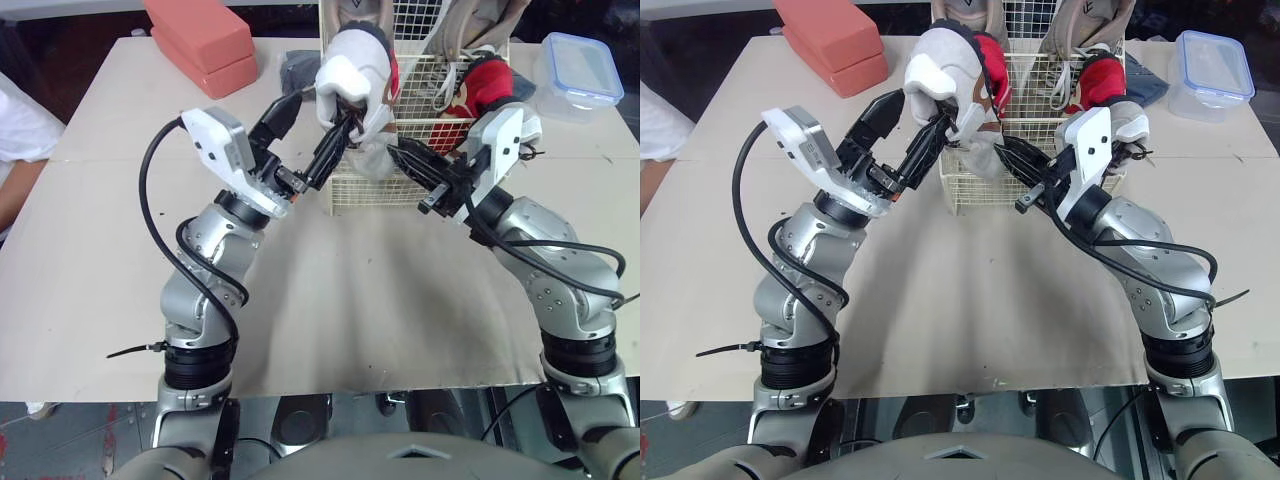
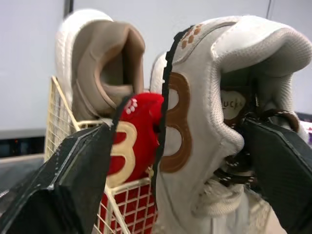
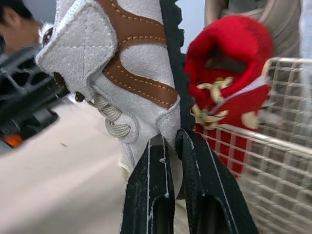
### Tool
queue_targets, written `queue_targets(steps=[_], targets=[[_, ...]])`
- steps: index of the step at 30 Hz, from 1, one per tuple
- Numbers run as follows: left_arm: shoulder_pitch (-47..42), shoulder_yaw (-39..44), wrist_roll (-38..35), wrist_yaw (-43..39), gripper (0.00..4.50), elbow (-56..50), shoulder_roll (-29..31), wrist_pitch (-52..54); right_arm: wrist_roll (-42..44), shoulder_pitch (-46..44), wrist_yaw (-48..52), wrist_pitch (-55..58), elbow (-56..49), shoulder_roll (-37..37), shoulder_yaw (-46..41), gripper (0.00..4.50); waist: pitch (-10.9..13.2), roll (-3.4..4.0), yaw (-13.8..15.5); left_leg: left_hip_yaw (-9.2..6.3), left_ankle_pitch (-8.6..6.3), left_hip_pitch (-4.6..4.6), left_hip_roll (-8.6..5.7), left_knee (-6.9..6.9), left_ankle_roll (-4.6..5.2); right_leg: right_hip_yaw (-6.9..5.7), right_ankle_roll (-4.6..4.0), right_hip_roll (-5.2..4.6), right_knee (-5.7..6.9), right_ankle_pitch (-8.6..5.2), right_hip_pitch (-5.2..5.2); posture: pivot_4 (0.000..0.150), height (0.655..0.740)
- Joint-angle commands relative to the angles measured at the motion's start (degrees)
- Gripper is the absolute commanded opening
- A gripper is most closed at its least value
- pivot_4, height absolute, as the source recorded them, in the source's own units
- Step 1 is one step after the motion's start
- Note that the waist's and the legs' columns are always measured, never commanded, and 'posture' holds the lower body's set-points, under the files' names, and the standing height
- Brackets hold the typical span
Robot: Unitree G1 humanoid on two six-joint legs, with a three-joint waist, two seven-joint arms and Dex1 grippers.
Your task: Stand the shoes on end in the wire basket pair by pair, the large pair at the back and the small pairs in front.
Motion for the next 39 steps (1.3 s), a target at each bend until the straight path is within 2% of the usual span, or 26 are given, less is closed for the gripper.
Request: queue_targets(steps=[1, 6, 16, 20, 21, 22, 24, 29, 32, 35, 36, 37, 38, 39], targets=[[-2.3, 1.3, -3.1, 0.4, 4.39, -4.8, 2.4, 4.2, -3.2, 0.5, 3.3, -4.5, -0.5, -0.9, 1.1, 0.0, 0.0, 0.0, 0.0, 0.0, 0.0, 0.0, 0.0, 0.0, -0.01, 0.0, 0.0, 0.0, 0.0, 0.0, 0.0, 0.15, 0.686], [-3.8, 2.2, -5.0, 0.7, 4.39, -5.7, 4.9, 8.6, -5.1, 0.8, 5.1, -6.6, 0.2, -0.7, 1.3, 0.0, 0.0, 0.0, 0.0, 0.02, 0.09, 0.03, 0.0, -0.02, -0.16, 0.03, 0.0, -0.01, 0.01, 0.0, 0.01, 0.15, 0.686], [-2.9, 2.6, -7.3, -0.2, 4.39, -7.0, 4.9, 9.3, -6.3, 1.1, 6.2, -7.0, 0.5, -0.3, 1.0, 0.0, 0.0, 0.01, 0.0, 0.02, 0.1, 0.04, 0.0, -0.02, -0.18, 0.04, -0.01, -0.01, 0.01, 0.0, 0.01, 0.15, 0.686], [-2.4, 2.8, -8.7, -0.7, 3.35, -7.9, 5.3, 10.1, -6.3, 1.0, 6.4, -6.9, 0.5, -0.2, 0.8, 0.0, 0.0, 0.01, 0.0, 0.02, 0.1, 0.04, 0.0, -0.02, -0.18, 0.04, -0.01, -0.01, 0.01, 0.0, 0.01, 0.15, 0.686], [-2.2, 2.8, -8.8, -0.7, 2.82, -8.0, 5.3, 10.2, -6.2, 1.0, 6.4, -6.8, 0.5, -0.2, 0.8, 0.0, 0.0, 0.01, 0.0, 0.02, 0.1, 0.04, 0.01, -0.02, -0.18, 0.04, -0.01, -0.02, 0.01, 0.0, 0.01, 0.15, 0.686], [-2.1, 2.9, -9.0, -0.7, 2.58, -8.1, 5.3, 10.2, -6.2, 1.0, 6.4, -6.8, 0.4, -0.1, 0.8, 0.0, 0.0, 0.01, 0.0, 0.02, 0.1, 0.04, 0.01, -0.02, -0.17, 0.05, -0.01, -0.02, 0.01, 0.0, 0.01, 0.15, 0.686], [-1.9, 2.8, -9.1, -0.8, 1.58, -8.2, 5.4, 10.3, -6.1, 1.0, 6.5, -6.6, 0.4, 0.1, 0.9, 0.0, 0.0, 0.02, 0.0, 0.03, 0.1, 0.04, 0.0, -0.02, -0.18, 0.04, -0.01, -0.02, 0.01, 0.0, 0.01, 0.15, 0.686], [-1.5, 3.1, -8.8, 0.3, 0.02, -8.2, 5.0, 10.5, -5.3, 1.0, 6.6, -6.3, 0.0, 0.6, 0.4, 0.0, 0.0, 0.02, 0.0, 0.03, 0.1, 0.04, 0.0, -0.03, -0.17, 0.04, -0.01, -0.02, 0.0, 0.0, 0.01, 0.15, 0.686], [-1.1, 3.5, -9.7, 1.3, 0.02, -8.6, 4.5, 11.0, -4.3, 1.1, 7.3, -5.5, -0.5, 0.2, -0.3, 0.0, 0.0, 0.02, 0.0, 0.03, 0.1, 0.04, 0.0, -0.03, -0.17, 0.04, -0.01, -0.02, 0.0, 0.0, 0.01, 0.15, 0.686], [-0.9, 4.3, -10.9, 3.6, 0.0, -9.1, 3.9, 12.0, -1.7, 1.0, 8.6, -4.1, -1.6, -0.6, -1.5, 0.94, 0.0, 0.02, 0.0, 0.03, 0.1, 0.04, 0.0, -0.03, -0.18, 0.05, -0.01, -0.02, 0.0, 0.0, 0.01, 0.15, 0.686], [-1.0, 4.8, -11.5, 4.7, 0.0, -9.3, 3.5, 12.4, -0.9, 1.1, 8.7, -3.7, -2.2, -0.8, -2.0, 1.58, 0.0, 0.02, 0.0, 0.02, 0.1, 0.04, 0.01, -0.03, -0.17, 0.04, -0.01, -0.03, 0.0, 0.0, 0.01, 0.15, 0.686], [-1.1, 5.4, -12.3, 5.9, 0.0, -9.6, 3.1, 12.7, 0.0, 1.2, 8.7, -3.4, -2.8, -1.0, -2.7, 1.87, 0.0, 0.02, 0.0, 0.02, 0.1, 0.04, 0.01, -0.03, -0.17, 0.04, -0.01, -0.03, 0.0, 0.0, 0.01, 0.15, 0.686], [-1.2, 6.0, -13.3, 7.1, 0.0, -10.0, 2.7, 12.9, 0.9, 1.5, 8.7, -3.3, -3.6, -1.3, -3.6, 2.39, 0.0, 0.03, 0.0, 0.02, 0.1, 0.04, 0.01, -0.03, -0.17, 0.04, -0.01, -0.04, 0.0, 0.0, 0.01, 0.15, 0.686], [-1.1, 6.7, -14.1, 8.6, 0.0, -10.4, 2.1, 13.3, 1.7, 2.0, 8.7, -3.3, -4.4, -1.5, -4.4, 3.09, 0.0, 0.03, 0.0, 0.02, 0.09, 0.04, 0.0, -0.03, -0.17, 0.04, -0.01, -0.04, 0.0, 0.0, 0.01, 0.15, 0.686]])
